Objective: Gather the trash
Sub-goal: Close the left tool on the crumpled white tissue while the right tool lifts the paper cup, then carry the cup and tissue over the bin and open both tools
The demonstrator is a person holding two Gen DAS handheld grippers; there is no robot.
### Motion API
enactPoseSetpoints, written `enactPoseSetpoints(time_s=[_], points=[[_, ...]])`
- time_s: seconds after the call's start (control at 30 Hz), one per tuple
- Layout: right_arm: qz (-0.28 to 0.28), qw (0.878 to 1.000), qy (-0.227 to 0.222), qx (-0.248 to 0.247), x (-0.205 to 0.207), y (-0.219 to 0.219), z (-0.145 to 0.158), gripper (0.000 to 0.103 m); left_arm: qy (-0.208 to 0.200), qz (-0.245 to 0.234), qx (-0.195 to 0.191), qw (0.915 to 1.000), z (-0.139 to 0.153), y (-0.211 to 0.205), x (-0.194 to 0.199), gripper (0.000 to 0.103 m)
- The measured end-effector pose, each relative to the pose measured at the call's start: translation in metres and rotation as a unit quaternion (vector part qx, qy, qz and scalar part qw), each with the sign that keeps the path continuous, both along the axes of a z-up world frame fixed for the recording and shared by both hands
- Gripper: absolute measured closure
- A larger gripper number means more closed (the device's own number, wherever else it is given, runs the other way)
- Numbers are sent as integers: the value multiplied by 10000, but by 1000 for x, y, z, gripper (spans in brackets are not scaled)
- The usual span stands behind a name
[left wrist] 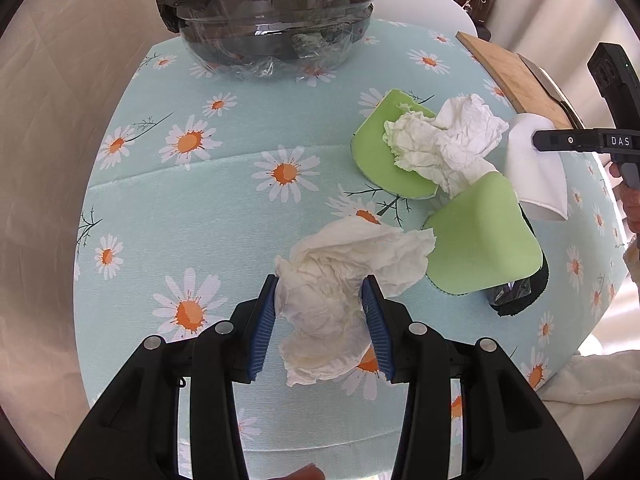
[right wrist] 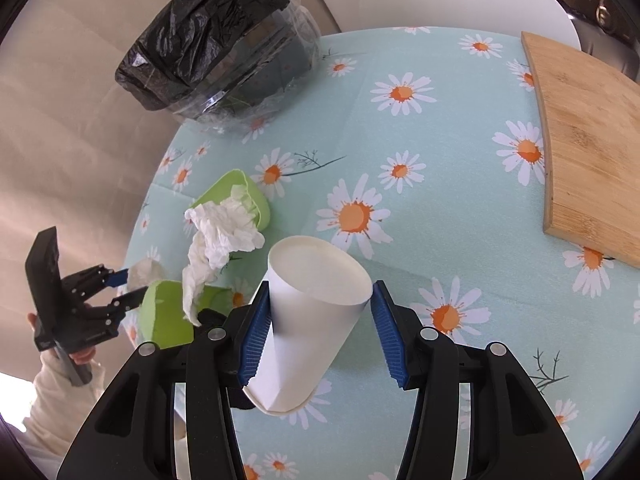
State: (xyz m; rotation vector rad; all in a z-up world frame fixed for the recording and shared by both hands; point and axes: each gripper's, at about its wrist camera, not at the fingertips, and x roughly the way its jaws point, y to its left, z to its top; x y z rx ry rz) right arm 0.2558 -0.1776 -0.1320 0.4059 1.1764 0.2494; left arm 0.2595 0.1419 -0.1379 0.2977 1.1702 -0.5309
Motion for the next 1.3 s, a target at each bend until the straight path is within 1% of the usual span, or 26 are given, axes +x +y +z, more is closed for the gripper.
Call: enactPoseSetpoints(time_s=[0.17, 0.33, 0.37, 0.43, 0.5, 0.57, 0.7, 0.8, 0.97, 1.17, 1.3], points=[[91, 10000, -33, -8, -13, 3, 4, 57, -112, 14, 25, 9999, 8, 8, -10, 59], [174, 9995, -124, -218, -25, 9, 14, 57, -295, 11, 58, 9995, 17, 13, -19, 59], [178, 9992, -177, -303, -27, 10, 17, 57, -330, 14, 66, 9994, 19, 14, -20, 59], [216, 9964, -379, -727, -33, 16, 28, 57, -380, 18, 56, 9993, 23, 15, -23, 59], [291, 9922, -599, -1049, -37, 23, 40, 57, -441, 20, 40, 9990, 28, 16, -24, 59], [344, 9891, -763, -1210, -40, 27, 50, 57, -507, 4, 24, 9987, 33, 17, -25, 59], [507, 9837, -998, -1409, -42, 36, 68, 57, -507, -32, 69, 9987, 43, 15, -24, 59], [523, 9815, -1183, -1408, -39, 39, 84, 57, -587, -147, 139, 9981, 54, 13, -23, 59], [494, 9784, -1415, -1423, -24, 44, 106, 57, -764, -260, 189, 9966, 75, 13, -8, 59], [310, 9766, -1639, -1357, 1, 47, 128, 57, -860, -378, 244, 9953, 100, 20, 26, 59], [188, 9734, -1852, -1336, 18, 50, 145, 57, -1175, -422, 275, 9918, 125, 24, 49, 59]])
